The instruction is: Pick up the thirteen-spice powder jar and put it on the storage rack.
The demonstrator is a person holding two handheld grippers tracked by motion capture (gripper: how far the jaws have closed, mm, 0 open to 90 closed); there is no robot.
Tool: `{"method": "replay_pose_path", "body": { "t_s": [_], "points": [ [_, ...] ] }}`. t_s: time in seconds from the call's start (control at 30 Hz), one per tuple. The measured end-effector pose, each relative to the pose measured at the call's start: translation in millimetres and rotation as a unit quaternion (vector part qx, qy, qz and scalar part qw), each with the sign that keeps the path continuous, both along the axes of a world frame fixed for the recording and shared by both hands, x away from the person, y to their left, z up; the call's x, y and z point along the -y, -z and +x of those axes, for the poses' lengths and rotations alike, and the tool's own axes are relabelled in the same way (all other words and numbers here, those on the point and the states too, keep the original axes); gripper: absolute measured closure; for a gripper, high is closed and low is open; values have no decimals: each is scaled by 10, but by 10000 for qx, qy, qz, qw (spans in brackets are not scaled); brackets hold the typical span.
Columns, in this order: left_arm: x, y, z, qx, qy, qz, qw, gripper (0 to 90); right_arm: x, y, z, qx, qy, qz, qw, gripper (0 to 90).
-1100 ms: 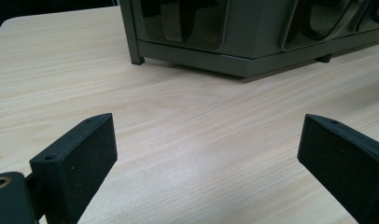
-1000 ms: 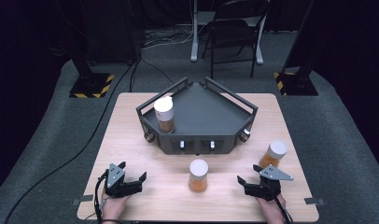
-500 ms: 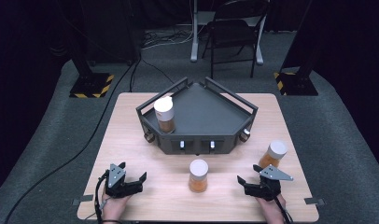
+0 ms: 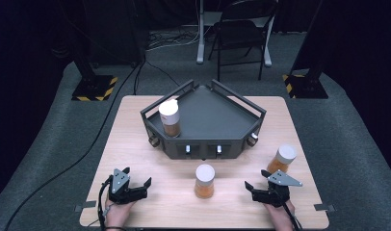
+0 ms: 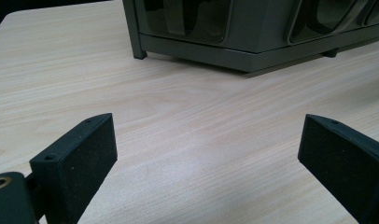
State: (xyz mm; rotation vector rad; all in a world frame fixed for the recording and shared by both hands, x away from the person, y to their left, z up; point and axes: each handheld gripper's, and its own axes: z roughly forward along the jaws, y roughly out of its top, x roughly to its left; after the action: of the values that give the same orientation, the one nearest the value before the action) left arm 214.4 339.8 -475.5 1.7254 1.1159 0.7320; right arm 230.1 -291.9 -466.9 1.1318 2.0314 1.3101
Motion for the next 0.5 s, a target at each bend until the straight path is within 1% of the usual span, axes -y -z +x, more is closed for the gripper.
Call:
{"method": "replay_pose_path", "body": {
  "t_s": [0.5],
  "points": [
    [-11,3,4,-6,13,-30,10000,45,-6,-3,2,-8,7,-12,10000,150]
  ]
}}
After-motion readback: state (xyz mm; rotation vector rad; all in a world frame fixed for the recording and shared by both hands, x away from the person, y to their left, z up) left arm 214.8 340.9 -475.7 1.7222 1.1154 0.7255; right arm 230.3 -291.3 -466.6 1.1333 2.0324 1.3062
